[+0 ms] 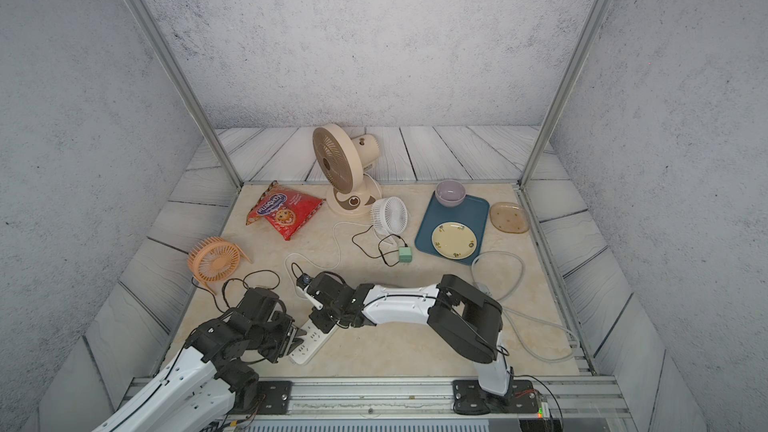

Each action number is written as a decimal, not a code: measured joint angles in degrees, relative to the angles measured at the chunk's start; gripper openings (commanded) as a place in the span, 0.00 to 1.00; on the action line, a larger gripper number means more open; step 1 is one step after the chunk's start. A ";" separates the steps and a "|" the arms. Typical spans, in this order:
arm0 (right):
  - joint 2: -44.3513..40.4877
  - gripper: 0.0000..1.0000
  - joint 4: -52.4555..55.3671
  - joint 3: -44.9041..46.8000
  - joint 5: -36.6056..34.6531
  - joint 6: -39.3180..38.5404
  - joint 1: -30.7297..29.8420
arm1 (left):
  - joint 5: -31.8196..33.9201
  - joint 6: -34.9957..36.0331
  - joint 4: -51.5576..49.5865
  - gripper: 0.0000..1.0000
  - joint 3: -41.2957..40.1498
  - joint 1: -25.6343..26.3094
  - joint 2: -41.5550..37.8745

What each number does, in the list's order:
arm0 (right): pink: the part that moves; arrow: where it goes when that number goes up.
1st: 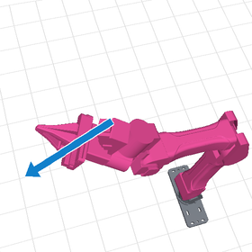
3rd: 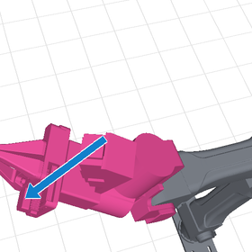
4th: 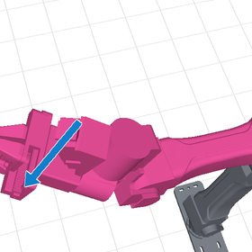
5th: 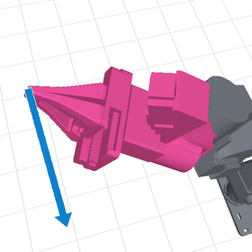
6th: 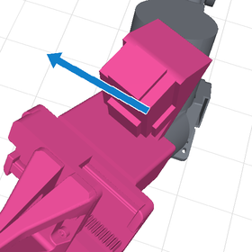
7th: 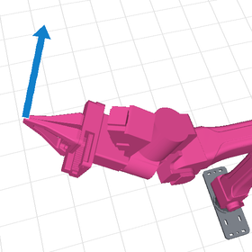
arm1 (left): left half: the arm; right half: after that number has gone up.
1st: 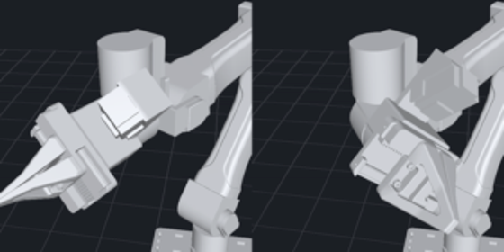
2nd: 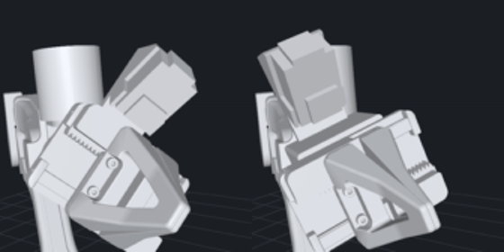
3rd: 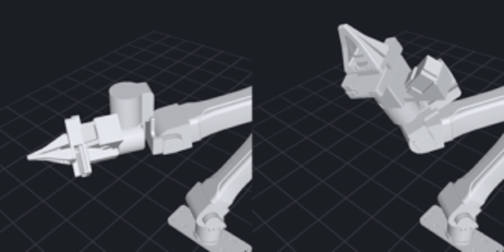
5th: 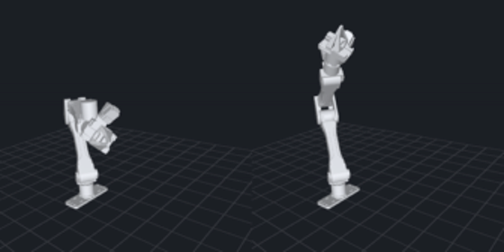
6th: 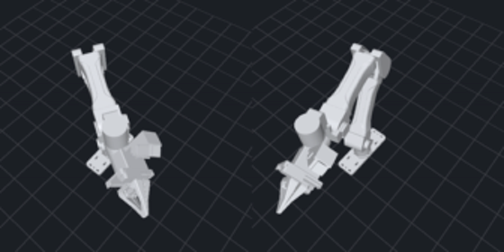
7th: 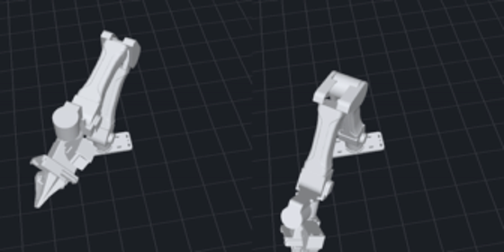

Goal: Unplug the desk fan from the power strip
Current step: Remove the plug from the socket.

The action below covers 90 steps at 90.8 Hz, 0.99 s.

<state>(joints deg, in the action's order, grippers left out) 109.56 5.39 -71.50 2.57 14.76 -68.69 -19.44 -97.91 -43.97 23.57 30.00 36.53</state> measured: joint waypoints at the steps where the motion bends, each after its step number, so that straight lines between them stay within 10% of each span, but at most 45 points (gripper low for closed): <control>1: 0.02 0.02 0.00 -0.02 -0.02 -0.04 0.00 | -0.17 0.00 0.15 0.22 -0.13 0.00 0.04; 90: -4.52 0.00 -11.30 9.86 0.46 -8.72 -0.31 | -5.81 -10.43 5.53 0.17 -6.86 -0.04 -1.42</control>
<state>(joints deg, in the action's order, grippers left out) 105.03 -5.91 -61.65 3.03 6.04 -68.99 -25.26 -108.33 -38.44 16.71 29.95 35.11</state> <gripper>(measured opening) 0.128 0.171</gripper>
